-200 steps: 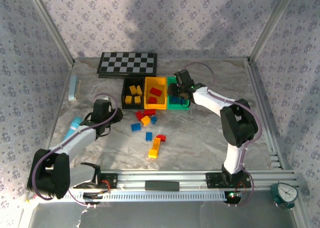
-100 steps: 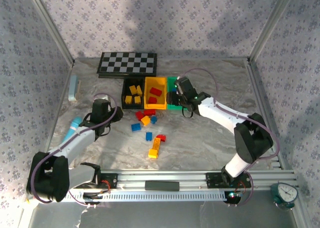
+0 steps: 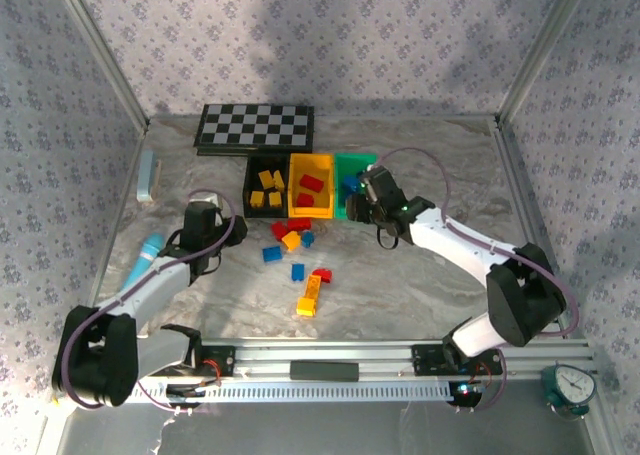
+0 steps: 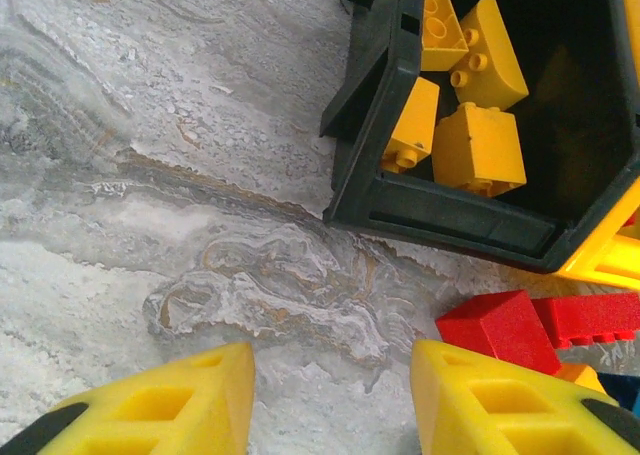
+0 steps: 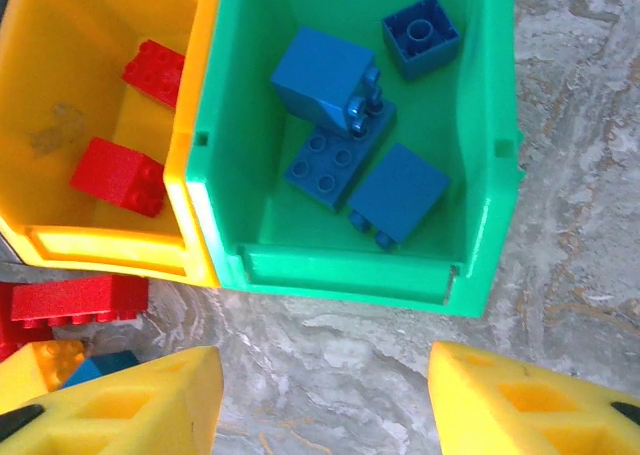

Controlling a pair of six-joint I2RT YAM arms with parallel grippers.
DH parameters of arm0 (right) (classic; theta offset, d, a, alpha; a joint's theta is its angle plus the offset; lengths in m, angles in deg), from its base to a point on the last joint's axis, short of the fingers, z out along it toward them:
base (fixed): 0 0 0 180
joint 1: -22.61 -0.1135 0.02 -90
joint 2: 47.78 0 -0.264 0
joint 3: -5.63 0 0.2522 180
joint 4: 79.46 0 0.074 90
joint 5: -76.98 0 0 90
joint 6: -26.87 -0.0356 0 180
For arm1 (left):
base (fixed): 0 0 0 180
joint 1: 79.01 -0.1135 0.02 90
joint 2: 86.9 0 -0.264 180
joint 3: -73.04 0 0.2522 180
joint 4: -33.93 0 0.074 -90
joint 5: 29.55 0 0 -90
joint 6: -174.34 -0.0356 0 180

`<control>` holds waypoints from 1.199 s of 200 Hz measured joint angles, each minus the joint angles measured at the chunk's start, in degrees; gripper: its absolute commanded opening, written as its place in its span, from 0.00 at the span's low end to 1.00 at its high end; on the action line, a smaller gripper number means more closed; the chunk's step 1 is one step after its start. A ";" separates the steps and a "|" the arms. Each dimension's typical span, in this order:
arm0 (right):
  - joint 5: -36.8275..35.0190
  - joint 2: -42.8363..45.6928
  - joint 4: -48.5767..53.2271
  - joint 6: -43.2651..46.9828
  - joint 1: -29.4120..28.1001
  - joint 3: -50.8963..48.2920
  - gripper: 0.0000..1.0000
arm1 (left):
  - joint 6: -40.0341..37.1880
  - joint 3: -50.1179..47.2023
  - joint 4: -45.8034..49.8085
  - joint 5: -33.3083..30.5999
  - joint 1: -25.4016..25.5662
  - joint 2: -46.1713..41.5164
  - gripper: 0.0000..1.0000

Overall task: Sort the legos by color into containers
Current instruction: Pick up the lego from the middle-left of the table.

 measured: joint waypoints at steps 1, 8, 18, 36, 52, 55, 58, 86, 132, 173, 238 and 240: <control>0.00 0.07 0.00 0.02 0.00 -0.07 0.58 | -0.11 -0.07 -0.04 0.00 0.00 -0.09 0.43; -0.20 0.61 0.04 0.04 0.00 -0.81 0.58 | -0.35 -0.35 -0.07 0.20 0.00 -0.55 0.43; -0.57 1.42 0.35 0.22 0.02 -1.64 0.58 | -0.79 -0.50 -0.07 0.37 0.00 -1.16 0.43; -1.03 3.02 0.74 0.50 0.17 -2.73 0.59 | -1.57 -0.50 -0.24 0.63 0.00 -2.05 0.42; -1.11 4.44 0.92 0.96 0.57 -3.63 0.59 | -2.03 -0.50 -0.24 1.05 0.00 -2.60 0.43; -1.16 4.68 0.92 1.09 0.66 -3.78 0.59 | -2.12 -0.50 -0.26 1.11 0.00 -2.64 0.44; -1.22 4.90 0.92 1.18 0.72 -3.96 0.59 | -2.21 -0.52 -0.26 1.25 0.00 -2.67 0.44; -1.27 6.62 1.29 2.75 1.64 -5.60 0.59 | -2.49 -0.85 -0.52 3.08 0.00 -2.67 0.44; -0.98 8.09 2.34 6.25 4.15 -7.50 0.60 | -2.01 -1.99 0.13 5.86 3.06 -4.13 0.51; -0.07 8.50 1.57 8.72 6.64 -9.92 0.60 | 0.31 -3.80 2.01 6.97 11.08 -10.03 0.65; 0.55 8.59 -2.60 9.01 8.92 -15.23 0.60 | 4.31 -4.11 2.71 3.72 26.21 -7.61 0.82; 0.57 8.59 -2.71 9.01 8.92 -15.28 0.60 | 4.50 -4.11 2.75 3.52 26.67 -7.28 0.82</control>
